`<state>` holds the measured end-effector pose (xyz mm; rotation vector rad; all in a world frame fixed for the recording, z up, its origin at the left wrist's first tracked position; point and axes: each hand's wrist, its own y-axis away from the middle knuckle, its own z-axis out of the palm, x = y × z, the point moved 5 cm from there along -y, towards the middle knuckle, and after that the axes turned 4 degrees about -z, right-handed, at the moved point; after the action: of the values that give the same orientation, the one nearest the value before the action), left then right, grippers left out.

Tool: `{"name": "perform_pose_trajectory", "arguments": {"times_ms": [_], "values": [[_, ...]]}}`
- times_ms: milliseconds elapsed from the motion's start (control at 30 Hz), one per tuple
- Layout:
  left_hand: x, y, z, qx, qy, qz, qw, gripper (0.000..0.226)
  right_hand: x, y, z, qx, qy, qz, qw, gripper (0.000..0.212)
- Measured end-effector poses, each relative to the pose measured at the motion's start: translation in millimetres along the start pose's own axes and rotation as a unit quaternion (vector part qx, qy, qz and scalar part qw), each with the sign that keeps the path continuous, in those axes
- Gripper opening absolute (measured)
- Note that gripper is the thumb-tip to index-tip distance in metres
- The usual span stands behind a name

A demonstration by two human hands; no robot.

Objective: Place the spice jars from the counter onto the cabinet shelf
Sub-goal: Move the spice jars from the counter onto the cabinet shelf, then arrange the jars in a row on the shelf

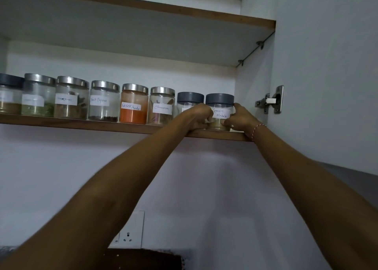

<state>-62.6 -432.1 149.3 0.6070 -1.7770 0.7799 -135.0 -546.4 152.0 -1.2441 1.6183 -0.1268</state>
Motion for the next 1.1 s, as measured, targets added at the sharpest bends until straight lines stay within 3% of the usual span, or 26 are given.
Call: {"name": "perform_pose_trajectory", "arguments": {"times_ms": [167, 333, 400, 467, 533, 600, 767, 1100], "values": [[0.7, -2.9, 2.4, -0.010, -0.047, -0.007, 0.999, 0.021, 2.5, -7.7, 5.1, -0.028, 0.026, 0.013, 0.999, 0.067], [2.7, 4.5, -0.9, 0.048, -0.125, 0.053, 0.990, 0.016, 2.1, -0.9, 2.3, -0.015, 0.077, 0.027, 0.997, 0.056], [7.5, 15.4, -3.5, 0.123, -0.206, 0.137, 0.961, 0.025, -11.0, 11.6, -2.9, 0.065, 0.094, -0.024, 0.993, 0.049], [13.7, 38.1, -6.9, 0.247, -0.276, 0.243, 0.897, 0.027, -32.8, 30.0, -3.2, 0.162, 0.104, -0.121, 0.974, 0.045], [11.9, 64.7, -8.8, 0.326, -0.314, 0.318, 0.833, 0.028, -50.1, 49.2, 13.1, 0.188, 0.129, -0.195, 0.954, 0.046], [3.4, 83.3, -16.4, 0.332, -0.326, 0.354, 0.811, 0.032, -61.6, 63.2, 36.0, 0.171, 0.143, -0.230, 0.947, 0.048], [-29.2, 118.2, -70.0, 0.347, -0.447, 0.337, 0.752, 0.045, -87.1, 89.0, 77.6, 0.179, 0.141, -0.260, 0.938, 0.053], [-81.3, 192.7, -246.6, 0.374, -0.565, 0.224, 0.700, 0.051, -185.5, 123.4, 180.4, 0.116, 0.139, -0.304, 0.935, 0.049]]}}
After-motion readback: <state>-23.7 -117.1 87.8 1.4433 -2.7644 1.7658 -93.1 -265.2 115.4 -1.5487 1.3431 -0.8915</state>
